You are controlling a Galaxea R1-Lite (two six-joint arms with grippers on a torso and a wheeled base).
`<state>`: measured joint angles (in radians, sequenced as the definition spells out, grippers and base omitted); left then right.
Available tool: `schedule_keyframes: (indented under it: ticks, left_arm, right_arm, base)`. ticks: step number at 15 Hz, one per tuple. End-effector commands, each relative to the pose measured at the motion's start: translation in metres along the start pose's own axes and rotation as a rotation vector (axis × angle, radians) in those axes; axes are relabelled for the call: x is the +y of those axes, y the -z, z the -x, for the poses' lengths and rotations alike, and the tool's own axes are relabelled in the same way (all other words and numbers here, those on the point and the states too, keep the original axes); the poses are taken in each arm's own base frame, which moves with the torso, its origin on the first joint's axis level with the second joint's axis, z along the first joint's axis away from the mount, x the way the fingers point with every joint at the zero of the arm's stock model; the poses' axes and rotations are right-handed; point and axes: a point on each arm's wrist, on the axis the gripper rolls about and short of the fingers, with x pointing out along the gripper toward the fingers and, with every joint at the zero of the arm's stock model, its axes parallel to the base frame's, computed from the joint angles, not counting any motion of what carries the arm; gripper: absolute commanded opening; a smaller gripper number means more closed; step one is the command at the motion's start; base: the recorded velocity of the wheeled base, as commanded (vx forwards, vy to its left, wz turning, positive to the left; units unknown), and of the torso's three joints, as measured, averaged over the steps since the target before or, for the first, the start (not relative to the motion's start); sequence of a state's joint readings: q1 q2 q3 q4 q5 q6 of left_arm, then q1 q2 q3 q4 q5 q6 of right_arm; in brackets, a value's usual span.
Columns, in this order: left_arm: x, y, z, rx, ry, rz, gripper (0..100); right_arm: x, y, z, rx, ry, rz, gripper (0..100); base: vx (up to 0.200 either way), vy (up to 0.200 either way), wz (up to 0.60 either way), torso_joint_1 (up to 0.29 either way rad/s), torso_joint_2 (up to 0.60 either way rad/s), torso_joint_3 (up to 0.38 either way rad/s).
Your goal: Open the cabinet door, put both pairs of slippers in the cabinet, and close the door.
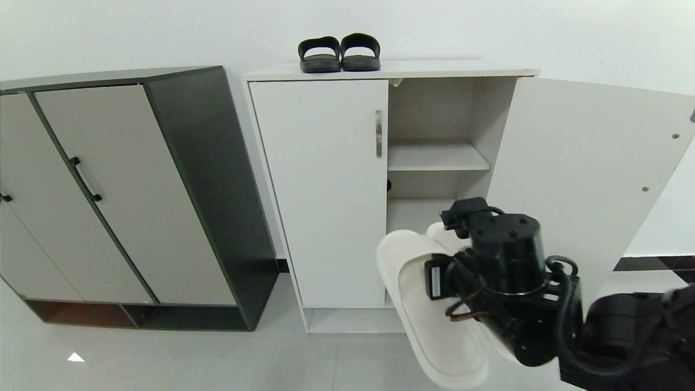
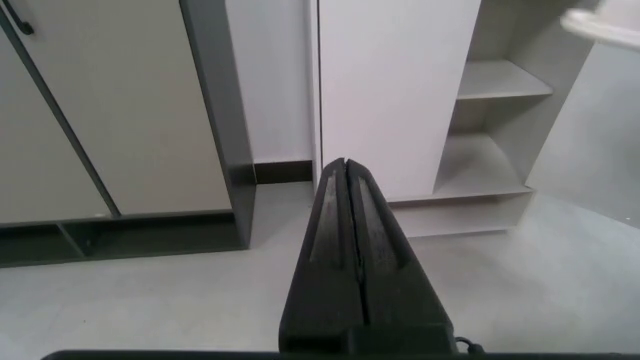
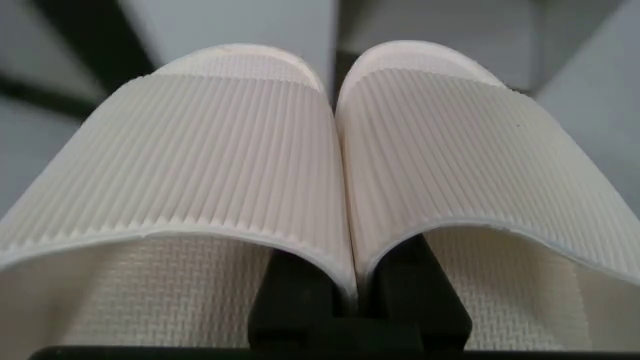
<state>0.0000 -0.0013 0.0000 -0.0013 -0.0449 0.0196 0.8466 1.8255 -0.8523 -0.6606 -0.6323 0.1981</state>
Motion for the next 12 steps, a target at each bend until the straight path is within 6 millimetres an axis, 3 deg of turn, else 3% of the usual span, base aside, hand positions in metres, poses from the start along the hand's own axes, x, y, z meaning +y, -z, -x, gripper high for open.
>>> schedule_keyframes:
  ticks: [1, 8, 12]
  left_arm:
    - [0.0000, -0.0001, -0.0002, 0.003, 0.001, 0.000, 0]
    - [0.0000, -0.0001, -0.0002, 0.003, 0.000, 0.000, 0]
    - [0.0000, -0.0001, -0.0002, 0.003, 0.000, 0.000, 0]
  right_arm:
    - [0.0273, 0.0033, -0.0428, -0.042, 0.150, -0.060, 0]
    - [0.0278, 0.0021, -0.0475, -0.052, 0.173, -0.067, 0]
    - [0.0257, 0.0038, -0.0522, -0.049, 0.184, -0.066, 0]
  base:
    - [0.000, 0.000, 0.00, 0.000, 0.00, 0.000]
    - [0.000, 0.000, 0.00, 0.000, 0.00, 0.000]
    - [0.000, -0.200, 0.00, 0.001, 0.00, 0.002]
